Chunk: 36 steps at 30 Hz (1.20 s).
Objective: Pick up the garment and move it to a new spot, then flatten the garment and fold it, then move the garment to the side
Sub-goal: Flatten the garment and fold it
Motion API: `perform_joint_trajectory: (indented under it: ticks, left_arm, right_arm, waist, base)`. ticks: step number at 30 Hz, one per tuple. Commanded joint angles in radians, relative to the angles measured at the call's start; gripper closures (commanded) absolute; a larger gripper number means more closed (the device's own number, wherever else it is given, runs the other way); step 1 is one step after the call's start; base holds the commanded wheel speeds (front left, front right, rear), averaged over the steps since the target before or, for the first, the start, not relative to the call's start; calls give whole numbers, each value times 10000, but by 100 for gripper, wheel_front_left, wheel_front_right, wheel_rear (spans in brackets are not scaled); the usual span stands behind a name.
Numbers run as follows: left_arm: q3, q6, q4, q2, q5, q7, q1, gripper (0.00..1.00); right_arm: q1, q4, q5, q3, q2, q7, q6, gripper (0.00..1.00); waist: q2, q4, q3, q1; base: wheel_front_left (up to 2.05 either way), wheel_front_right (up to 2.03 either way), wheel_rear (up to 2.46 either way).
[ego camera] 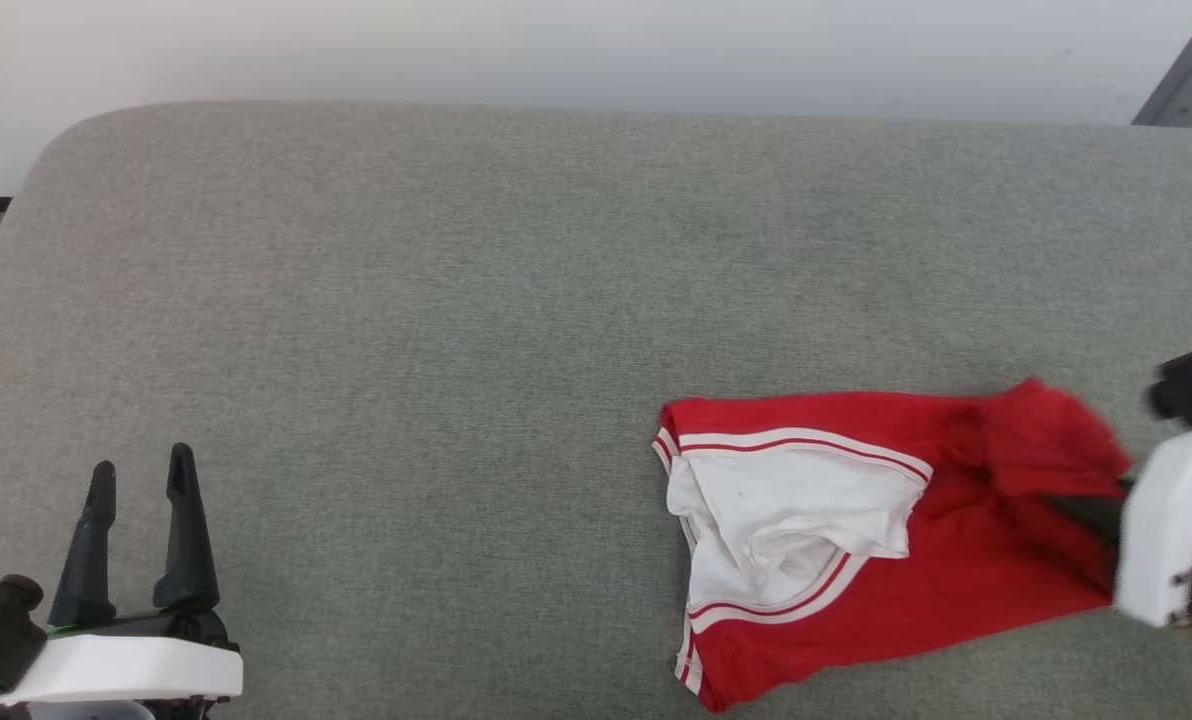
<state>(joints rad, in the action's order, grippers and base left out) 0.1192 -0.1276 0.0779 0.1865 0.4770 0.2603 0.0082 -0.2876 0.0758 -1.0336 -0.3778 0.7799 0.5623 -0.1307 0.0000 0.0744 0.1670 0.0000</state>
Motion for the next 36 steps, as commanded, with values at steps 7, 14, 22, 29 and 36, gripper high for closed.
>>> perform_joint_trajectory:
  ticks: [7, 14, 22, 29, 36]
  left_arm:
    - [-234, -35, 12, 51, 157, 63, -19, 0]
    - [-533, -36, 95, 64, 208, 62, -183, 0]
    - [-503, -36, 41, 111, 302, 62, -105, 0]
    - [-195, -37, -38, 106, 279, 62, 174, 0]
    - [48, -37, -117, 153, 275, 62, 327, 0]
  right_arm:
    - [-428, -690, 433, -1104, -1014, 328, 0, 100]
    - [-1036, -21, 668, -2259, -2043, 210, 0, 100]
    - [-1431, 450, 669, -2639, -2264, 16, 0, 0]
    - [-1161, -271, 656, -2362, -1845, -206, 0, 0]
    - [-537, -1158, 546, -1492, -1658, -496, 0, 0]
  waist:
    - [0, 438, -54, 0]
    - [0, 844, -108, 0]
    - [0, 894, -211, 0]
    - [0, 558, -350, 0]
    - [0, 115, -534, 0]
  base:
    - [0, 0, 0]
    - [0, 0, 0]
    - [0, 0, 0]
    - [0, 0, 0]
    - [0, 0, 0]
